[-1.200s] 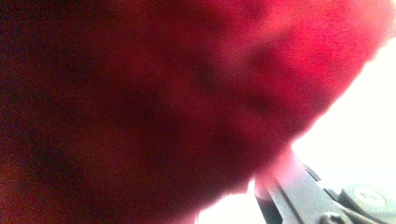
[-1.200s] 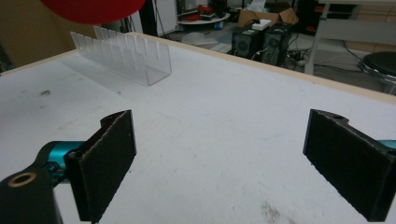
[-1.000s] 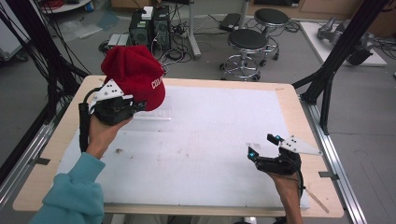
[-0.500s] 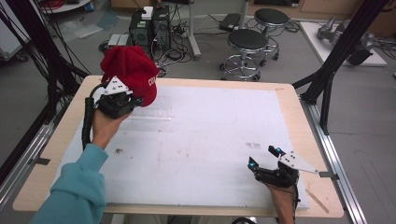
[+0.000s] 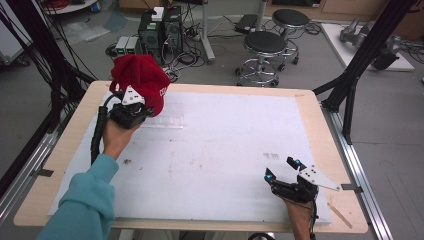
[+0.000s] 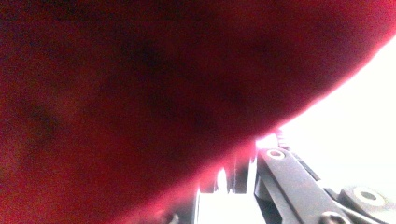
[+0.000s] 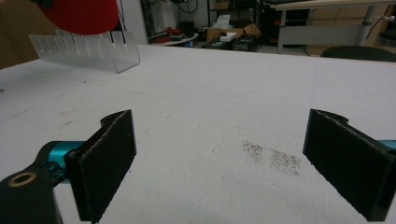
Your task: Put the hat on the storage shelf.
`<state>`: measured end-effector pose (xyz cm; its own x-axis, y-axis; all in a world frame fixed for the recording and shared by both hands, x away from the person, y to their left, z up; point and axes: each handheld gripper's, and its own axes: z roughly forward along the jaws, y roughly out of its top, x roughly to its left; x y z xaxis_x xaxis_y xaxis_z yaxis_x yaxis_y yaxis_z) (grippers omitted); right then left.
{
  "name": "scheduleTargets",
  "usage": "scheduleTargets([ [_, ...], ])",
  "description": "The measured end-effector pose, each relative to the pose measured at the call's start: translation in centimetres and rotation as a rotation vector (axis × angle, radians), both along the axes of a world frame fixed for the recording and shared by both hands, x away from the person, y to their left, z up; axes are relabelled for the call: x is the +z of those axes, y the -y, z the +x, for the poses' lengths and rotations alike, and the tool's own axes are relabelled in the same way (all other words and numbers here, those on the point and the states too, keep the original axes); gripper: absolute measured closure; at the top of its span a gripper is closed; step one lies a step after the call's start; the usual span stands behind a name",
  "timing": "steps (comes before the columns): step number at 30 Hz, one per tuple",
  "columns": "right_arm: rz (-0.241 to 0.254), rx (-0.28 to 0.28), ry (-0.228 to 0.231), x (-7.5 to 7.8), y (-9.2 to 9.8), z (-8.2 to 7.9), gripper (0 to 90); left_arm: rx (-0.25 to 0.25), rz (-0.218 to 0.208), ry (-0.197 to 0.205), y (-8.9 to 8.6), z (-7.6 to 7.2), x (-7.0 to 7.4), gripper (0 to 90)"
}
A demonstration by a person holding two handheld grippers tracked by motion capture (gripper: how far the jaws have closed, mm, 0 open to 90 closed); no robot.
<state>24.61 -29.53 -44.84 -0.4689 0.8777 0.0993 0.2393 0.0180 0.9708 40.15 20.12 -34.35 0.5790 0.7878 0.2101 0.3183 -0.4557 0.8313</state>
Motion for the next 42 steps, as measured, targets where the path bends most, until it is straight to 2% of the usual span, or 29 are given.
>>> scheduleTargets([
  [3,0.017,0.002,0.018,-0.1,-0.4,0.0,8.4,0.0,-0.004,0.005,0.0,0.1,-0.2,85.3],
  [8,0.018,0.012,0.033,-0.1,-1.0,0.0,8.4,-0.006,0.009,0.011,0.4,0.0,-0.2,85.3],
  [25,-0.004,0.021,0.069,-0.2,-2.1,0.3,8.4,0.046,0.004,0.016,1.8,-0.1,-0.6,85.3],
  [27,-0.004,0.023,0.069,-0.2,-2.2,0.3,8.4,0.061,-0.022,0.007,1.7,-0.1,-1.0,85.2],
  [31,-0.008,0.022,0.072,-0.2,-2.2,0.2,8.4,0.073,-0.044,-0.01,1.5,0.0,-1.6,85.2],
  [37,-0.004,0.02,0.072,-0.2,-2.2,0.2,8.4,0.081,-0.033,-0.014,1.7,0.1,-2.3,85.2],
  [42,-0.004,0.02,0.076,-0.2,-2.2,0.2,8.4,0.089,-0.041,-0.015,1.7,0.2,-3.0,85.2],
])
